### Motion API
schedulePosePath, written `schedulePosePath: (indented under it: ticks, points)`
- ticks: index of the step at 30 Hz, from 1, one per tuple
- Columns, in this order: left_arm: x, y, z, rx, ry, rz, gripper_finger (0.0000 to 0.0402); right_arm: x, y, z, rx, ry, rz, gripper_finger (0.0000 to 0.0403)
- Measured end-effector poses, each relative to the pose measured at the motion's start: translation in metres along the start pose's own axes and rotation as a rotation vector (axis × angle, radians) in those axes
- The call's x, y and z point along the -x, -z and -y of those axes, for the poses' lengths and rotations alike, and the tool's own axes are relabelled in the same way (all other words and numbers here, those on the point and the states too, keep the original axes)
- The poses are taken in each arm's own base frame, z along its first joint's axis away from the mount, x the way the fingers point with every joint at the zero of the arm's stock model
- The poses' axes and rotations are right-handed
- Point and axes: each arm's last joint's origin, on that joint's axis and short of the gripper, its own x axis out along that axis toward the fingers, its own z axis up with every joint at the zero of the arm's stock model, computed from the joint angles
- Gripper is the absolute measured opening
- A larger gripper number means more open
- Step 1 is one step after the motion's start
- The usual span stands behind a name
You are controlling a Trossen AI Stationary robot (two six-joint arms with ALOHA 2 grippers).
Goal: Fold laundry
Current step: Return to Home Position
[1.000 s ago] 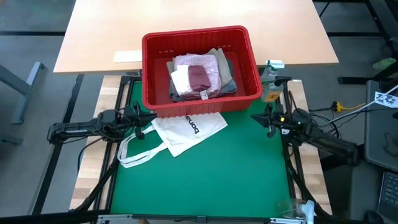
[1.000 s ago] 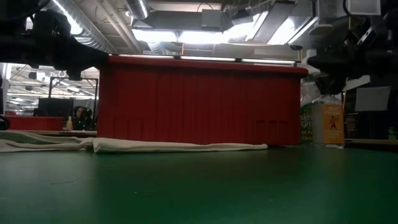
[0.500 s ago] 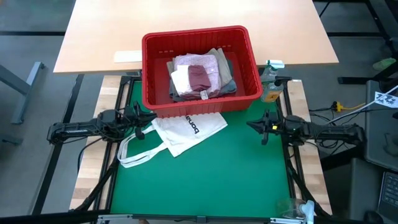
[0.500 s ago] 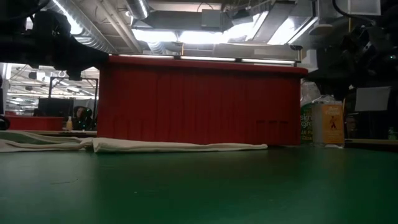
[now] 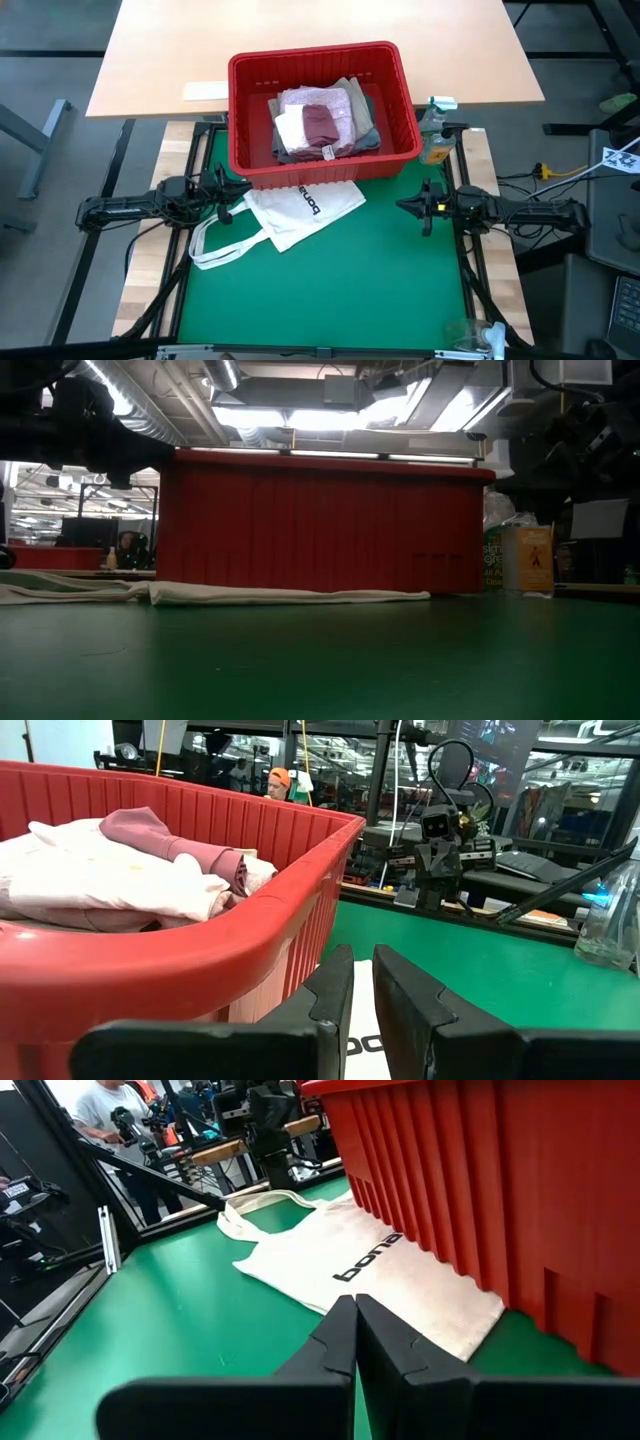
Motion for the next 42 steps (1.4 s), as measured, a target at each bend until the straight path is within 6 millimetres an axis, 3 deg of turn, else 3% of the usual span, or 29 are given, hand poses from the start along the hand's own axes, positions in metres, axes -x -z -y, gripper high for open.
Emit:
schedulePosePath:
  ticks: [19, 42]
  points:
    - [0.000, 0.000, 0.000, 0.001, 0.000, 0.003, 0.0039, 0.012, -0.012, -0.003, -0.010, -0.050, 0.166, 0.0005]
    - [0.003, 0.000, 0.010, 0.006, 0.105, -0.004, 0.0039, 0.012, -0.012, -0.003, -0.010, -0.050, 0.165, 0.0005]
